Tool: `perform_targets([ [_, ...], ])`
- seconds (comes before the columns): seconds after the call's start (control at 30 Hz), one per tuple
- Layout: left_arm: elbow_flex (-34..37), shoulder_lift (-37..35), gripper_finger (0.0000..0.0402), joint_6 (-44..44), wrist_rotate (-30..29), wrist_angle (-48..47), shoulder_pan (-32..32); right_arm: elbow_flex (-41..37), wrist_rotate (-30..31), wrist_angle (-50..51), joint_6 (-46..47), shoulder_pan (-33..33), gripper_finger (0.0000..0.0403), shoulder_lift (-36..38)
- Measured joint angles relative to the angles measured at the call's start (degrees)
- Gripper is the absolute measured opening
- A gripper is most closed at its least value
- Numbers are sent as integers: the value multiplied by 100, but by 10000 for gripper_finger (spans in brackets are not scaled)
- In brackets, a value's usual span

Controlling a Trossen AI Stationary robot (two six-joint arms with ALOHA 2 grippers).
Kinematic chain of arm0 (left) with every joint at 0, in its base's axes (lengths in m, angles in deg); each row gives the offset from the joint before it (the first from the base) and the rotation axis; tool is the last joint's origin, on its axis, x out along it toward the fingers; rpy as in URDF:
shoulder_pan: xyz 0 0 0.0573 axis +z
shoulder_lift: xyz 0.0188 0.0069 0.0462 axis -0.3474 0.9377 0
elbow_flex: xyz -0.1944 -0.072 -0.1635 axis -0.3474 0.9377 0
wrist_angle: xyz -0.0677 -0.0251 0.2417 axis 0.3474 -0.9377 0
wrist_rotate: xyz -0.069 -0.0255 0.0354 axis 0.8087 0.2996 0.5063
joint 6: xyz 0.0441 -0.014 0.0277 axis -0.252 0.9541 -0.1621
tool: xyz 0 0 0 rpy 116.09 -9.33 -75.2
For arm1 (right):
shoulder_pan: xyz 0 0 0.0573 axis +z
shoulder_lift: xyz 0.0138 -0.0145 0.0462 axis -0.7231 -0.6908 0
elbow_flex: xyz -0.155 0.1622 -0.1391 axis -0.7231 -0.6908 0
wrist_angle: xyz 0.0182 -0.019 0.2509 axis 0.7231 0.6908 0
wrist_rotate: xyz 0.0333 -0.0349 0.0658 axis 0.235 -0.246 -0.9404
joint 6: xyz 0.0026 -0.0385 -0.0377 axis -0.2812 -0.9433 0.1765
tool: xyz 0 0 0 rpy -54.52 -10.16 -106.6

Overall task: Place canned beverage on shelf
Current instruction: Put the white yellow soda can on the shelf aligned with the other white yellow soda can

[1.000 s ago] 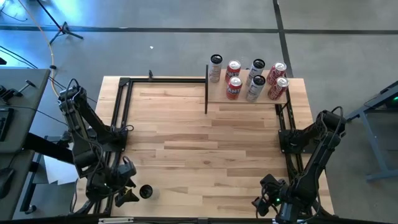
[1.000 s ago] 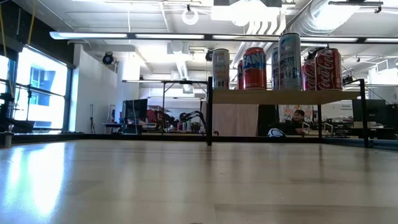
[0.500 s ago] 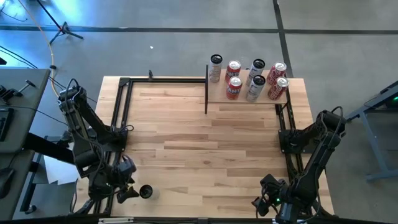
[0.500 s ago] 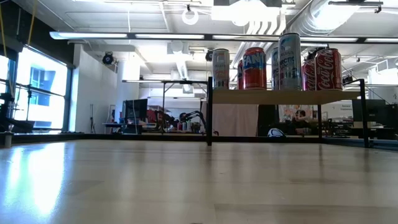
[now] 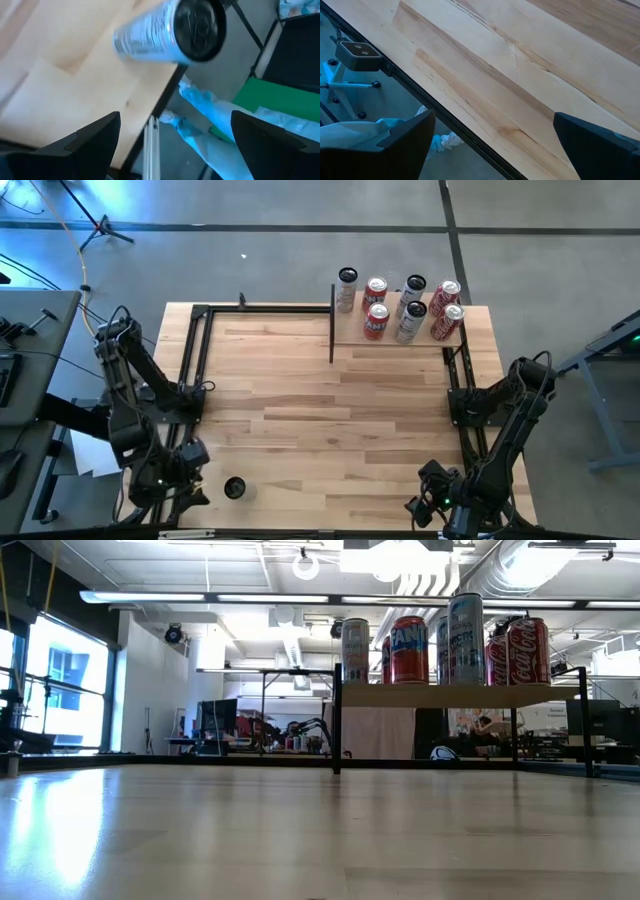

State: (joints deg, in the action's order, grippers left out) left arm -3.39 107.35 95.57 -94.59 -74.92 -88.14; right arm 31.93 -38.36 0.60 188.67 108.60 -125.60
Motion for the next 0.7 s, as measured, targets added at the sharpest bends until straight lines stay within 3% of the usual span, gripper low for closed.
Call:
perform_targets([
  [0.4,-412,106,356,704,-185,-215,-247,0,1,0,0,-1,394,0],
  [0.7,-1784,1211,356,401,-178,-1549,-44,0,0,-3,-1,-1,394,0],
])
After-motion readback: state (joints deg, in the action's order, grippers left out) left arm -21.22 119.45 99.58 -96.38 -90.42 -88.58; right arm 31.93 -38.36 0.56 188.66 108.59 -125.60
